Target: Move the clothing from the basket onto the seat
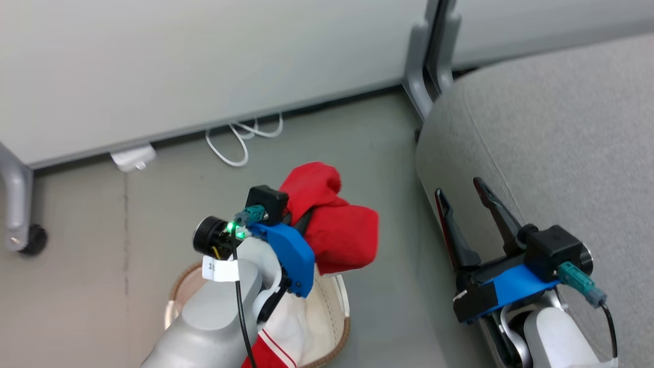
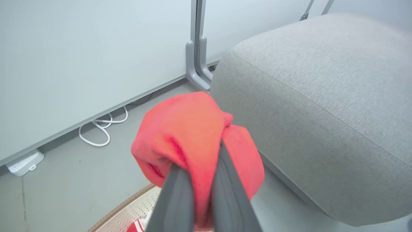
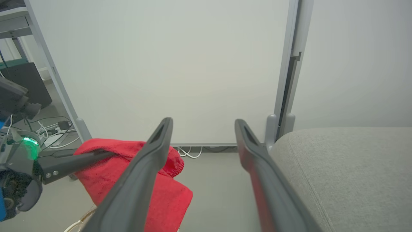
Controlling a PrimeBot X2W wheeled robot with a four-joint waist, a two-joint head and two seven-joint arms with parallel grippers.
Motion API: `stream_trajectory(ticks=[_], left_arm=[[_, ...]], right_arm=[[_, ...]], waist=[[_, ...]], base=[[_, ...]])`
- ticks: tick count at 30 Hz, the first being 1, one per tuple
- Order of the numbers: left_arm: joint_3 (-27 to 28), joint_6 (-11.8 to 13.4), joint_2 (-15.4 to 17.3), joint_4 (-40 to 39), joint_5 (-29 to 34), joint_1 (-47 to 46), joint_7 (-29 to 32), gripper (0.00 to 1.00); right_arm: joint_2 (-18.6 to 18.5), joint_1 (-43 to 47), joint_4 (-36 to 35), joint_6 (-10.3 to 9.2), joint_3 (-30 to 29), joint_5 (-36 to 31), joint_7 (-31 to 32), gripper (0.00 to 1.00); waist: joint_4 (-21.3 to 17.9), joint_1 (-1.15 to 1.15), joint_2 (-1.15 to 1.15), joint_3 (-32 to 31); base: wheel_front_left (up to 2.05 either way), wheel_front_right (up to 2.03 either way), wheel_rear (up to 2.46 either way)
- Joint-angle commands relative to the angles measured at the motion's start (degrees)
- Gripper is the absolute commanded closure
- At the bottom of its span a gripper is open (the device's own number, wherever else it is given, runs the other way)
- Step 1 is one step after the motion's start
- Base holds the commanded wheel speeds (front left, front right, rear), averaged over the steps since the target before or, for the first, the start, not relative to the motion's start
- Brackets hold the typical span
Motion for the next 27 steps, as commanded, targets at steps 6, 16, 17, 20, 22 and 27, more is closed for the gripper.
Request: stream_trajectory(ticks=[6, 16, 17, 20, 22, 27], left_arm=[[-4.9, -0.4, -0.1, -4.9, -6.3, -3.7, -0.1, 1.00], [-9.5, -0.4, -0.1, -5.2, -10.8, -8.7, -1.4, 1.00], [-9.9, -0.4, -0.1, -4.9, -11.0, -8.8, -1.6, 1.00], [-11.1, -0.3, -0.1, -4.4, -12.3, -8.4, -1.9, 1.00], [-12.0, -0.3, -0.1, -4.1, -13.2, -8.3, -2.1, 1.00], [-14.2, -0.3, -0.1, -3.9, -15.4, -9.0, -2.5, 1.00]], right_arm=[[-0.2, 3.8, -1.6, 0.02, 0.8, 0.4, 2.2, 0.00], [-0.2, 5.8, -2.9, 0.03, 1.9, -0.1, 4.0, 0.00], [-0.2, 6.0, -2.9, 0.03, 2.0, 0.0, 4.2, 0.00], [-0.2, 6.1, -3.0, 0.03, 2.3, 0.2, 4.3, 0.00], [-0.2, 6.1, -3.0, 0.03, 2.5, 0.1, 4.7, 0.00], [-0.2, 3.0, -0.7, 0.03, 6.4, -1.6, 6.3, 0.00]], waist=[[4.5, 0.02, 0.00, -9.6], [3.7, 0.02, 0.00, -11.3], [3.7, 0.02, 0.00, -11.4], [3.5, 0.02, 0.00, -11.5], [3.5, 0.02, 0.00, -11.5], [3.6, 0.02, 0.00, -11.3]], base=[[0.00, 0.00, 0.00], [0.00, 0.00, 0.00], [0.00, 0.00, 0.00], [0.00, 0.00, 0.00], [0.00, 0.00, 0.00], [0.00, 0.00, 0.00]])
